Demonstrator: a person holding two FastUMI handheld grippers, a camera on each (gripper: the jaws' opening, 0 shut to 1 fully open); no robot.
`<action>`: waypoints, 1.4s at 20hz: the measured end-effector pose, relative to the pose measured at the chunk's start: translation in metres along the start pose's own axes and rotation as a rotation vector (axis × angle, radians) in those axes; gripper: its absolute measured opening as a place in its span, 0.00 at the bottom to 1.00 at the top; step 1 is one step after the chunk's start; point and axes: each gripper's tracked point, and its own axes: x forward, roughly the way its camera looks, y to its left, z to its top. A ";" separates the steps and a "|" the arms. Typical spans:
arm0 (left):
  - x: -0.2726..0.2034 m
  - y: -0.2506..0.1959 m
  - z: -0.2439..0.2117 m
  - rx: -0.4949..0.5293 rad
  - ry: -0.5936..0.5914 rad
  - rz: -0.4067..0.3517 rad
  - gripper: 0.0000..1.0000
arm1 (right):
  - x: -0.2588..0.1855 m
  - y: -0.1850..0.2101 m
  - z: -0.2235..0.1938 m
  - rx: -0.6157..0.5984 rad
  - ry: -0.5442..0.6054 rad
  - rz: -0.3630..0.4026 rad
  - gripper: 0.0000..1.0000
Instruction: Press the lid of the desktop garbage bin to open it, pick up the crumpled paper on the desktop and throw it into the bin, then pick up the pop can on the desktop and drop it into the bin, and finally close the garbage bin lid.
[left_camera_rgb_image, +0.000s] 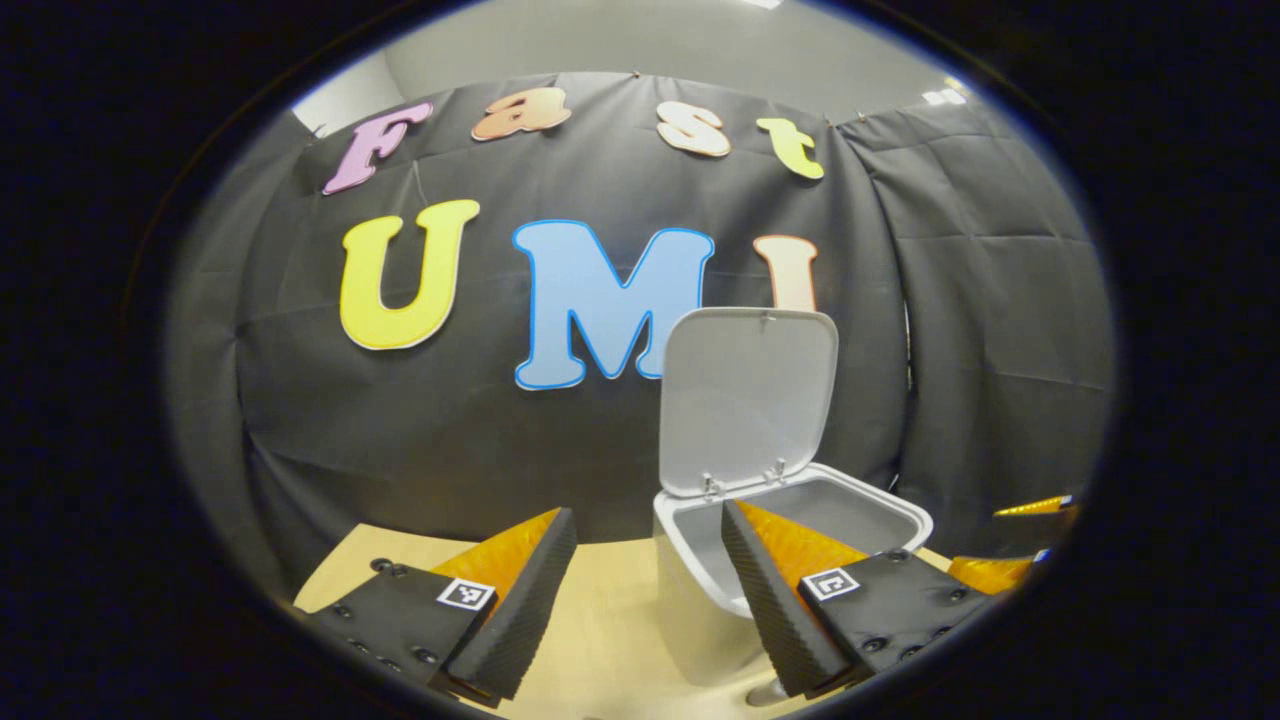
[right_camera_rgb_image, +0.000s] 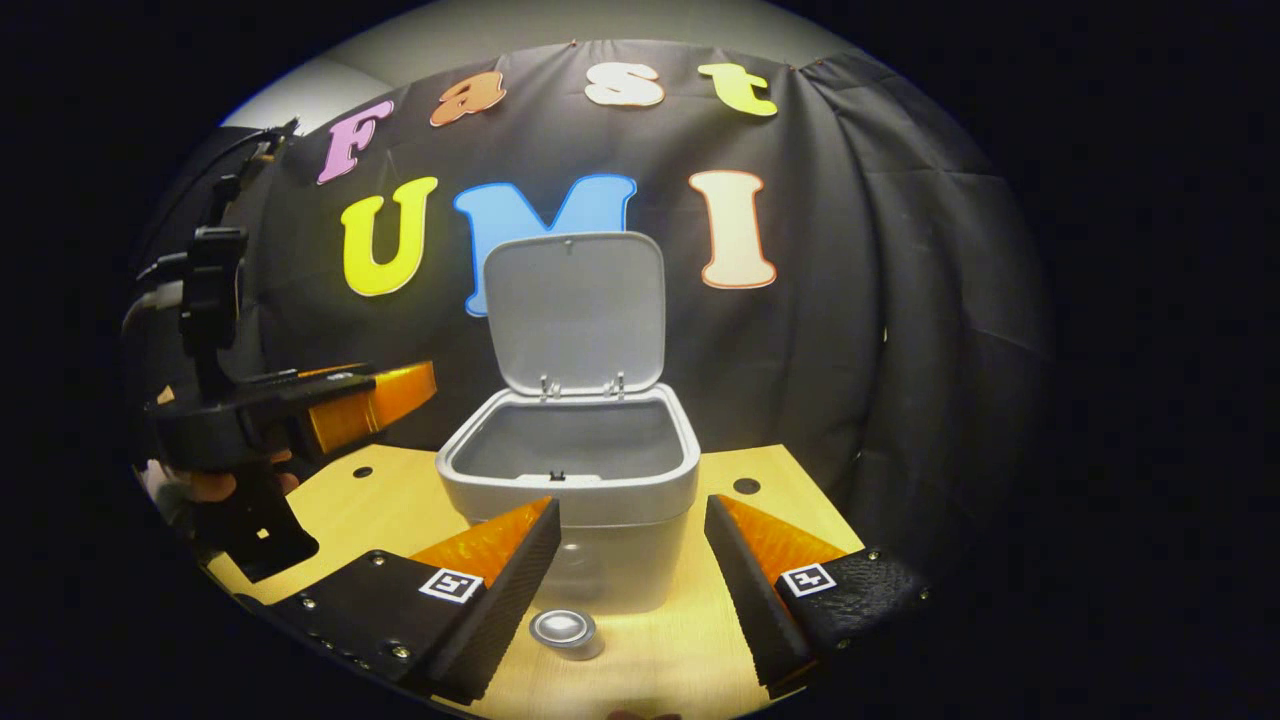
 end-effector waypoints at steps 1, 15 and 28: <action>-0.002 0.005 0.000 -0.002 0.001 0.011 1.00 | 0.002 0.004 -0.006 -0.002 0.014 0.015 0.93; -0.038 0.057 -0.006 -0.017 0.020 0.130 1.00 | 0.025 0.040 -0.093 -0.045 0.224 0.127 0.98; -0.067 0.096 -0.018 -0.039 0.043 0.223 1.00 | 0.047 0.054 -0.159 -0.073 0.420 0.161 0.98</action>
